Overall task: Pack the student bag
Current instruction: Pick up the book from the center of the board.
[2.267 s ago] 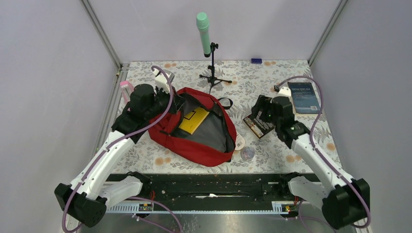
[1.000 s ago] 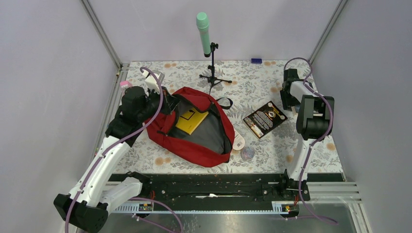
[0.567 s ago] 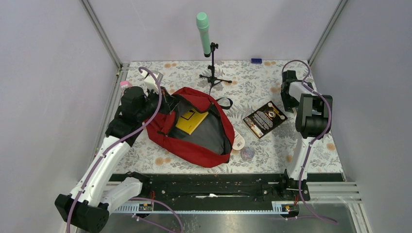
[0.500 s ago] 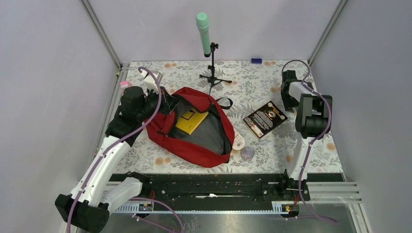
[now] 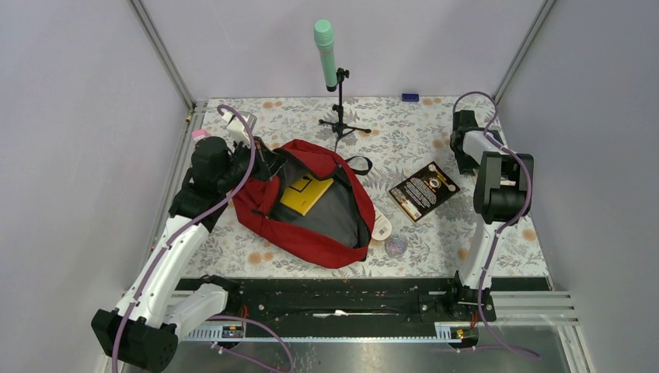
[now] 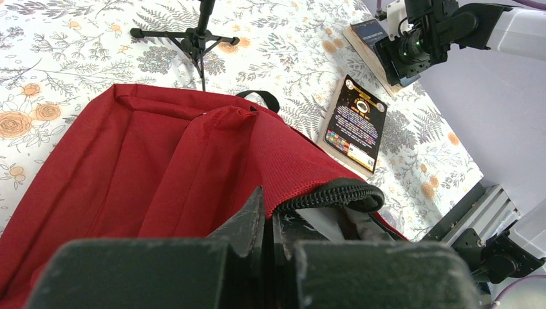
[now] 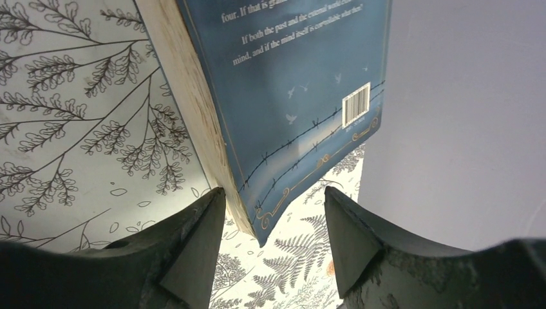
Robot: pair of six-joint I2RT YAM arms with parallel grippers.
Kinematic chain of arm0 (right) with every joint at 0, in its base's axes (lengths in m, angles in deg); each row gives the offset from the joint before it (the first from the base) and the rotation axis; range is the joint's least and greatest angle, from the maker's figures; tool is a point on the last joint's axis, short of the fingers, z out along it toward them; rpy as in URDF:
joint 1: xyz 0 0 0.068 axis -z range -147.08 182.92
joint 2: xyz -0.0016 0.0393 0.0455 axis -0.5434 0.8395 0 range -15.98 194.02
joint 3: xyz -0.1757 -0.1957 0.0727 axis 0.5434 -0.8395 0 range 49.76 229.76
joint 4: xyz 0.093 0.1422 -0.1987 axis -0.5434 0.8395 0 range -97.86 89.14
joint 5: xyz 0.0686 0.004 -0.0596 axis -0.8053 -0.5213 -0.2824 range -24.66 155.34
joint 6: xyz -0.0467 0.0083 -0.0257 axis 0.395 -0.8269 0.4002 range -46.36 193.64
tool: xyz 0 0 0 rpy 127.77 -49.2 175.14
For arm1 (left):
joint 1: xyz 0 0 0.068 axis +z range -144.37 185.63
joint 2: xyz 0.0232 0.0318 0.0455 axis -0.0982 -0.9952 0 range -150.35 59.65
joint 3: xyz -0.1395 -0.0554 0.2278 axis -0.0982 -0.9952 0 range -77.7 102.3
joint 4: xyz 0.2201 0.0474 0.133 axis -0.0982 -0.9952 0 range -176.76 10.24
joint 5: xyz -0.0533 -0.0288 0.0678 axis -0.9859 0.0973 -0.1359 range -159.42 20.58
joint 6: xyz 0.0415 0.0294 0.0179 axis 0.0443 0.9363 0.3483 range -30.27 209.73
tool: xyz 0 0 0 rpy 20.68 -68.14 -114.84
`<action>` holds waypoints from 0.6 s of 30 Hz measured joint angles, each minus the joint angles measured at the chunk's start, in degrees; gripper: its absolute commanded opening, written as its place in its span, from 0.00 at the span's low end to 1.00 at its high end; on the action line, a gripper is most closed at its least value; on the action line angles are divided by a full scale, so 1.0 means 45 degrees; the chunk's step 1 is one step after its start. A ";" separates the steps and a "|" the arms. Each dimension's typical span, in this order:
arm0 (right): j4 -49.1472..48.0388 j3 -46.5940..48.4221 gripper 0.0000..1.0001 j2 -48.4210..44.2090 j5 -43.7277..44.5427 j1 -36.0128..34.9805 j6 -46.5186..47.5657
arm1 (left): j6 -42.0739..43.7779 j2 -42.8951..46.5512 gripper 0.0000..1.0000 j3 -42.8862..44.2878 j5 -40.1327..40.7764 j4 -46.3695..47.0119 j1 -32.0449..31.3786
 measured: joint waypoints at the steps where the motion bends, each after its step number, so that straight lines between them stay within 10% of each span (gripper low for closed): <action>1: -0.0015 0.0000 0.64 -0.0073 0.0058 0.0000 0.0005 | -0.0029 0.0000 0.00 -0.0015 -0.0034 0.0000 0.0029; 18: -0.1661 -0.1044 0.58 -0.0175 0.0831 -0.0024 0.0860 | -0.0248 -0.0010 0.00 -0.0039 -0.0296 0.0092 0.0180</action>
